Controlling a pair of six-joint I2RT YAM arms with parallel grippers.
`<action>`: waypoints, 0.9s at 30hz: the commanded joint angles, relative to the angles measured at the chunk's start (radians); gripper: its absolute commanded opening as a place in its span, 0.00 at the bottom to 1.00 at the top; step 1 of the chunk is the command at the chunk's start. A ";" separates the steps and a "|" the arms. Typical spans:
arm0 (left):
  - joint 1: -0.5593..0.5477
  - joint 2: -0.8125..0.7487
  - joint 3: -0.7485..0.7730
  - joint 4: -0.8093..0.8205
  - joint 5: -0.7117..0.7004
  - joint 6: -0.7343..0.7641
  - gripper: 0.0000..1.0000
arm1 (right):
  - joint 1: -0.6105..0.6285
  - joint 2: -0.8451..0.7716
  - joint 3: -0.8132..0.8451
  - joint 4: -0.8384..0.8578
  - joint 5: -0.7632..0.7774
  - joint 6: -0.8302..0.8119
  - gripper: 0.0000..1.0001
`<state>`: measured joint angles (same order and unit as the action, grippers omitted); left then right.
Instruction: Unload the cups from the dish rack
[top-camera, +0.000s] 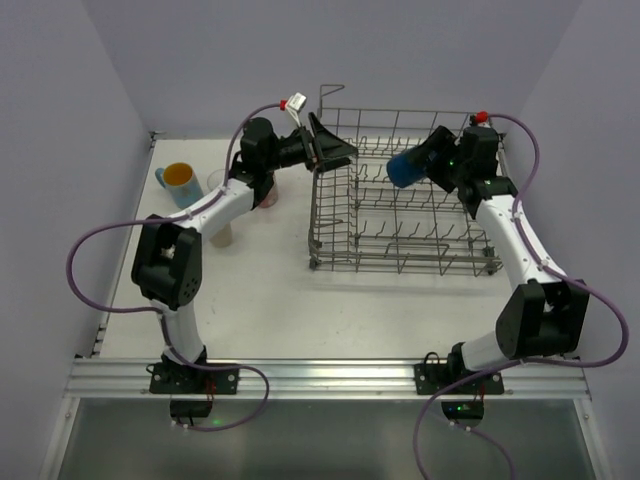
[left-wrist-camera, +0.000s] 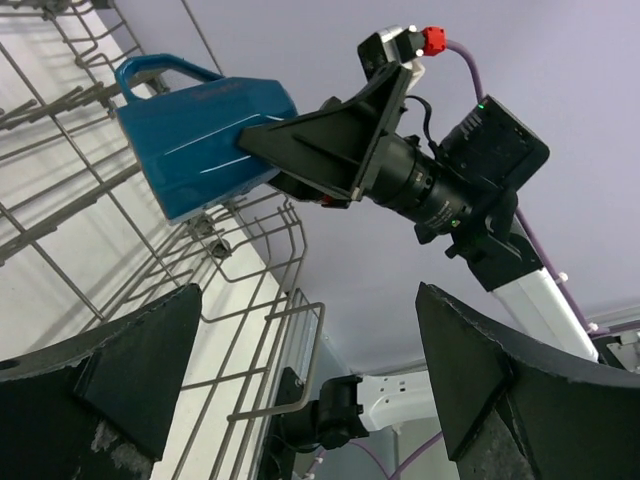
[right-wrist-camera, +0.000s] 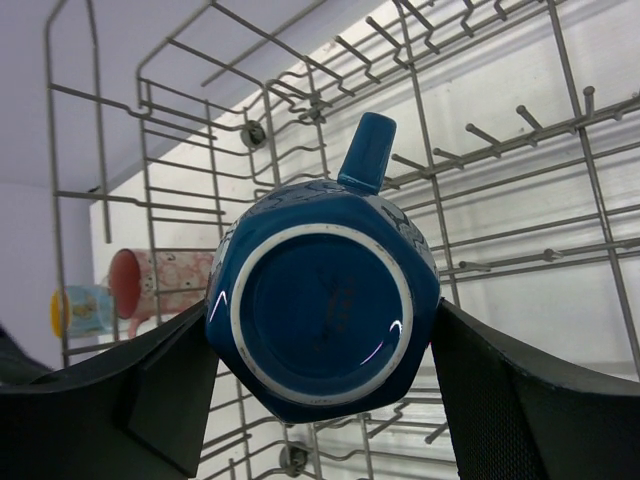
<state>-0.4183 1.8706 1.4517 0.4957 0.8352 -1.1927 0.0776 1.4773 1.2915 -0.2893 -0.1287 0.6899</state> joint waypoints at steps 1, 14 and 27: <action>-0.017 0.047 0.047 0.060 0.030 -0.059 0.92 | -0.004 -0.103 0.029 0.156 -0.061 0.066 0.00; -0.074 0.122 0.182 0.007 -0.002 -0.060 0.91 | 0.001 -0.163 0.065 0.148 -0.134 0.105 0.00; -0.096 0.196 0.243 0.047 0.001 -0.108 0.91 | 0.001 -0.198 0.049 0.171 -0.198 0.138 0.00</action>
<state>-0.5007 2.0529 1.6367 0.5037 0.8261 -1.2652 0.0780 1.3388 1.2915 -0.2577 -0.2729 0.7937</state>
